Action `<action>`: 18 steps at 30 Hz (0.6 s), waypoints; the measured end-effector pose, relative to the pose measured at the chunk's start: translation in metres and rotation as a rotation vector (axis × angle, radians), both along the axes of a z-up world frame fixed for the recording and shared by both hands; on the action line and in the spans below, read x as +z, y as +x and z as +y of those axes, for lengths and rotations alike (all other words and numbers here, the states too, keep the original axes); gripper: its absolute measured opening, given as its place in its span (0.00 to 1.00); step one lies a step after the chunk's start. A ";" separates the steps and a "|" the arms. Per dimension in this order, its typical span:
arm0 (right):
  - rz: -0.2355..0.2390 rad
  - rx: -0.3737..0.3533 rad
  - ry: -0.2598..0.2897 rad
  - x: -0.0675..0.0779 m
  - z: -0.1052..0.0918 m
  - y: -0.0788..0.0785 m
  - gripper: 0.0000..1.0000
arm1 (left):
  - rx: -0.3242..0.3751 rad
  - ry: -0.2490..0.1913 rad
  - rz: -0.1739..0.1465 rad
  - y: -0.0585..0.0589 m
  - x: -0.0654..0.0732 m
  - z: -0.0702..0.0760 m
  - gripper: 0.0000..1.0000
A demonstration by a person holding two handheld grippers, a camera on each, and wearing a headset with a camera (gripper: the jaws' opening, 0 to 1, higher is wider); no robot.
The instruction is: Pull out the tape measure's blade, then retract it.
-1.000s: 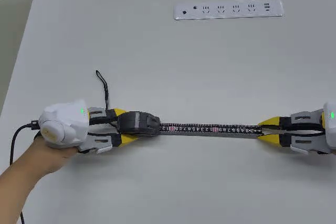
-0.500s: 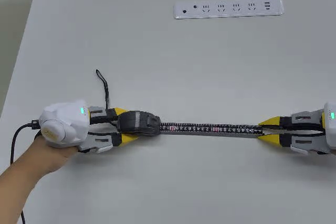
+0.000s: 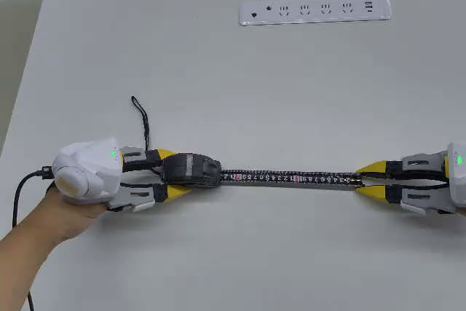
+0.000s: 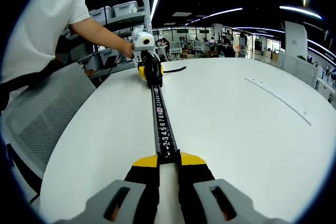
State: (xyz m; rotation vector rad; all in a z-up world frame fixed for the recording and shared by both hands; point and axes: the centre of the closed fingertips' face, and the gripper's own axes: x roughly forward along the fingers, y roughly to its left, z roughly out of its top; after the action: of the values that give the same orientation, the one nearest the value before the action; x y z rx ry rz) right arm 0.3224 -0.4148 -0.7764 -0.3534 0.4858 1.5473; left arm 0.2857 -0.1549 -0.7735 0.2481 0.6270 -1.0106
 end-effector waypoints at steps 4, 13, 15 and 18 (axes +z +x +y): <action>0.004 -0.007 0.004 0.000 0.000 0.001 0.11 | -0.007 0.011 -0.011 0.000 0.000 -0.001 0.28; 0.031 -0.036 0.010 0.000 0.003 0.001 0.14 | -0.017 0.016 -0.023 0.001 -0.001 0.000 0.29; 0.023 -0.033 0.010 -0.001 0.005 0.001 0.18 | -0.006 0.010 -0.020 0.001 -0.001 0.001 0.29; 0.027 -0.037 0.010 -0.001 0.006 0.002 0.20 | 0.003 -0.028 -0.012 0.002 0.002 -0.003 0.32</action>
State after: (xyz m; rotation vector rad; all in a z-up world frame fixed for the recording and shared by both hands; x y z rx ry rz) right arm 0.3241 -0.4092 -0.7771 -0.3150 0.5027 1.5198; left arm 0.2874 -0.1577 -0.7712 0.2282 0.6020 -1.0137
